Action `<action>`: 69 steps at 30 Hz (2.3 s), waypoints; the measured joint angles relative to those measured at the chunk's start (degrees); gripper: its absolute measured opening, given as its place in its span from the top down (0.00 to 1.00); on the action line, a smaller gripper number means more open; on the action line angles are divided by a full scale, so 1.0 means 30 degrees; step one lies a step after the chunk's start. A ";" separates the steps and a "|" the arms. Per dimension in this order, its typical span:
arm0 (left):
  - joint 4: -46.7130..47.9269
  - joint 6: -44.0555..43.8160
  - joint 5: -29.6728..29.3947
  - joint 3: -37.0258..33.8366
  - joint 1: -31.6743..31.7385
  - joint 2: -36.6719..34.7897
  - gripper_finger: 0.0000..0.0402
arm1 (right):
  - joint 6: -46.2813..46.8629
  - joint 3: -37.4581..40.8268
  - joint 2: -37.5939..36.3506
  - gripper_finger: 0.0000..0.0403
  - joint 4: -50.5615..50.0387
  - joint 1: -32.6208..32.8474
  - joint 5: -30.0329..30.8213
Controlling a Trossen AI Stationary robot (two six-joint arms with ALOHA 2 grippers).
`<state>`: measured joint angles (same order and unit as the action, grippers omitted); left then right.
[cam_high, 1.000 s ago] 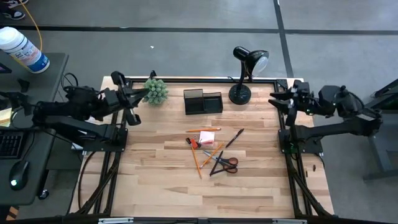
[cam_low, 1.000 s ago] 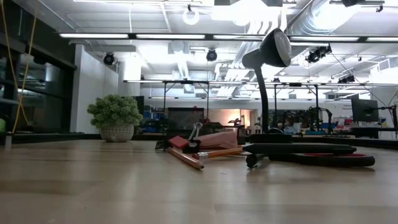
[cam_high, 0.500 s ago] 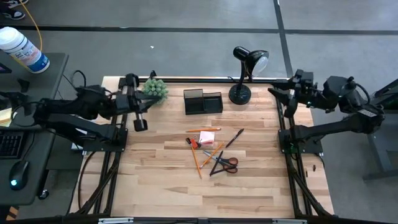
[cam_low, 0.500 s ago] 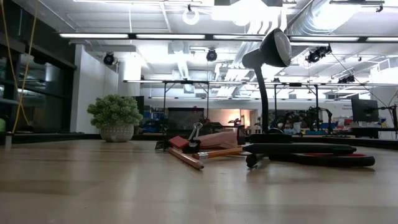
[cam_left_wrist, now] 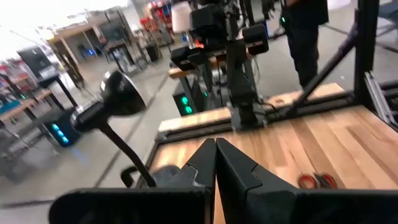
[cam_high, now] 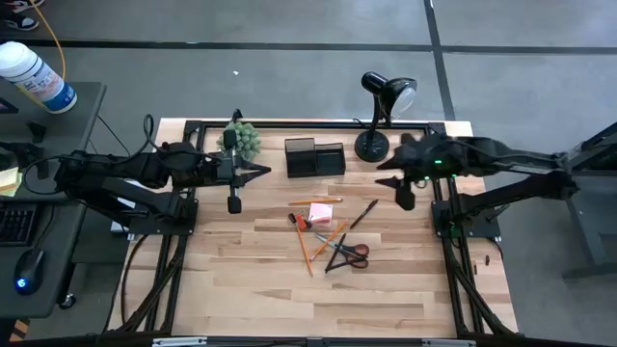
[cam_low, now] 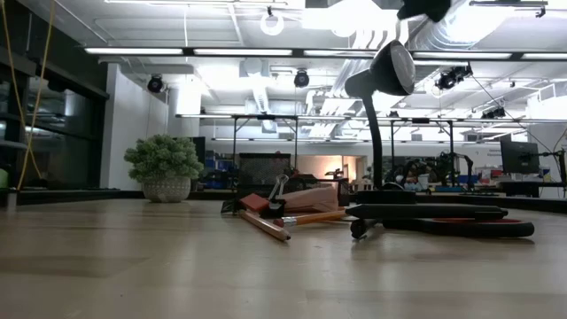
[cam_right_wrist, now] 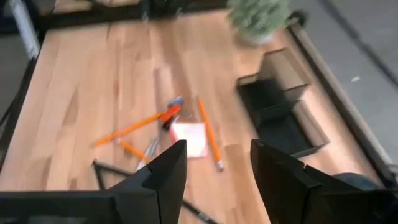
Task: Pick and place office supplies into organizer
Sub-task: Put the pink sticky notes into the black desk organizer
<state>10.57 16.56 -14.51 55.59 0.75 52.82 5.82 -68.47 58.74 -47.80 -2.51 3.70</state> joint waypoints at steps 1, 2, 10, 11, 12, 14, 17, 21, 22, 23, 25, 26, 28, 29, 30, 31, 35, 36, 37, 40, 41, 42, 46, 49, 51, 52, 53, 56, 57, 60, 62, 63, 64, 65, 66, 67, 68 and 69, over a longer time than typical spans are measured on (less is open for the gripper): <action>0.0286 -0.0201 -0.0001 0.0000 -0.0005 0.0000 1.00 | -0.0387 0.0000 0.0405 0.59 0.0011 -0.0076 -0.0432; 0.0508 -0.0405 0.0003 0.0000 -0.0005 0.0000 1.00 | -0.0828 0.0000 0.0806 0.59 0.0011 -0.0144 -0.0928; 0.1116 0.0195 -0.0010 0.0000 -0.0002 0.0150 1.00 | -0.4265 0.0000 0.4288 0.63 -0.0011 -0.0672 -0.3108; 0.1159 0.0534 -0.0012 -0.0015 0.0002 0.0160 1.00 | -0.5030 0.0000 0.4671 0.63 -0.0016 -0.0681 -0.3563; 0.1136 0.0890 -0.0012 -0.0015 -0.0005 0.0160 1.00 | -0.5806 0.0000 0.5064 0.62 -0.0018 -0.0676 -0.4132; 0.1079 0.1405 -0.0012 -0.0007 -0.0004 0.0211 1.00 | -0.6845 0.0000 0.5840 0.61 -0.0006 -0.0654 -0.4895; 0.1140 0.1453 -0.0012 -0.0015 -0.0001 0.0277 1.00 | -0.7289 0.0000 0.7059 0.57 0.0003 -0.0649 -0.5422; 0.1189 0.1331 -0.0012 -0.0015 -0.0003 0.0260 1.00 | -0.7703 0.0000 0.8444 0.53 0.0600 -0.0605 -0.5536; 0.1286 0.1330 -0.0012 -0.0015 0.0002 0.0262 1.00 | -0.7704 -0.0004 0.8751 0.52 0.1059 -0.0523 -0.5712; 0.1445 0.1328 -0.0012 -0.0015 -0.0003 0.0252 1.00 | -0.7652 -0.0005 0.9033 0.51 0.1533 -0.0429 -0.5865; 0.2101 0.1326 0.0073 -0.0015 0.0000 0.0248 1.00 | -0.7276 -0.0015 0.9662 0.51 0.2467 -0.0227 -0.5883; 0.2558 0.1326 0.0130 -0.0015 -0.0005 0.0248 1.00 | -0.7017 -0.0022 0.9981 0.50 0.2842 -0.0150 -0.5919; 0.3578 0.1326 0.0148 -0.0015 -0.0005 0.0248 1.00 | -0.6247 -0.0022 1.0638 0.50 0.3347 -0.0023 -0.5926; 0.3978 0.1326 0.0207 -0.0015 -0.0005 0.0248 1.00 | -0.5652 -0.0022 1.0969 0.50 0.3569 0.0029 -0.5915; 0.4330 0.1321 0.0353 -0.0015 0.0000 0.0248 1.00 | -0.4997 -0.0022 1.1282 0.51 0.3786 0.0078 -0.5899; 0.4655 0.1326 0.0567 -0.0015 0.0002 0.0248 1.00 | -0.4399 -0.0022 1.1588 0.51 0.4012 0.0096 -0.5887; 0.5552 0.1413 0.1205 -0.0015 -0.0005 0.0248 1.00 | -0.3018 -0.0022 1.2616 0.51 0.5145 0.0198 -0.5861; 0.5786 0.1492 0.1205 -0.0015 -0.0005 0.0248 1.00 | -0.2869 -0.0022 1.2859 0.51 0.5428 0.0227 -0.5842; 0.6008 0.1565 0.1205 -0.0015 -0.0005 0.0248 1.00 | -0.2736 -0.0022 1.3116 0.51 0.5730 0.0227 -0.5844; 0.6693 0.1705 0.1205 -0.0015 -0.0003 0.0248 1.00 | -0.2177 -0.0022 1.3841 0.51 0.6351 0.0227 -0.5829; 0.6949 0.1707 0.1205 -0.0015 0.0002 0.0248 1.00 | -0.2067 -0.0022 1.4074 0.50 0.6457 0.0227 -0.5659; 0.7199 0.1716 0.1205 -0.0015 0.0002 0.0248 1.00 | -0.2026 -0.0022 1.4295 0.50 0.6575 0.0227 -0.5429; 0.7986 0.1749 0.1205 -0.0015 0.0002 0.0248 1.00 | -0.2046 -0.0022 1.4987 0.50 0.7208 0.0227 -0.4584; 0.8194 0.1749 0.1205 -0.0015 -0.0005 0.0248 1.00 | -0.2047 -0.0022 1.5411 0.50 0.7340 0.0176 -0.4426; 0.8214 0.1749 0.1205 -0.0015 -0.0005 0.0248 1.00 | -0.2053 -0.0022 1.5676 0.50 0.7316 0.0176 -0.4407; 0.8216 0.1749 0.1205 -0.0015 -0.0005 0.0248 1.00 | -0.2067 -0.0022 1.5787 0.50 0.7326 0.0176 -0.4405; 0.8213 0.1749 0.1200 -0.0015 -0.0001 0.0248 1.00 | -0.2073 -0.0022 1.5907 0.49 0.7334 0.0176 -0.4404; 0.8259 0.1749 0.1205 -0.0015 -0.0005 0.0248 1.00 | -0.2076 -0.0022 1.6324 0.49 0.7510 0.0176 -0.4360; 0.8283 0.1749 0.1205 -0.0015 -0.0005 0.0248 1.00 | -0.2076 -0.0022 1.6439 0.49 0.7581 0.0176 -0.4311; 0.8337 0.1749 0.1200 -0.0015 -0.0005 0.0248 1.00 | -0.2076 -0.0022 1.6753 0.49 0.7785 0.0169 -0.4230; 0.8393 0.1749 0.1201 -0.0015 -0.0005 0.0248 1.00 | -0.2076 -0.0022 1.6967 0.50 0.7817 0.0176 -0.4221; 0.8398 0.1749 0.1200 -0.0015 -0.0005 0.0248 1.00 | -0.2076 -0.0022 1.7058 0.50 0.7806 0.0176 -0.4216; 0.8401 0.1749 0.1197 -0.0015 -0.0005 0.0248 1.00 | -0.2076 -0.0022 1.7158 0.51 0.7806 0.0176 -0.4215; 0.8401 0.1749 0.1197 -0.0015 -0.0005 0.0248 1.00 | -0.2076 -0.0022 1.7227 0.52 0.7806 0.0176 -0.4206; 0.8401 0.1749 0.1197 -0.0015 -0.0005 0.0248 1.00 | -0.2076 -0.0022 1.7263 0.54 0.7792 0.0176 -0.4210; 0.8401 0.1749 0.1197 -0.0015 -0.0005 0.0248 1.00 | -0.2076 -0.0022 1.7299 0.56 0.7799 0.0187 -0.4203; 0.8401 0.1749 0.1197 -0.0015 -0.0005 0.0248 1.00 | -0.2076 -0.0022 1.7303 0.58 0.7799 0.0213 -0.4168; 0.8401 0.1749 0.1197 -0.0015 -0.0005 0.0248 1.00 | -0.2076 -0.0022 1.7309 0.61 0.7785 0.0219 -0.4064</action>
<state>35.77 21.80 -10.92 55.55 0.73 53.56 -0.40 -68.53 110.67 -24.44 -1.85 -8.49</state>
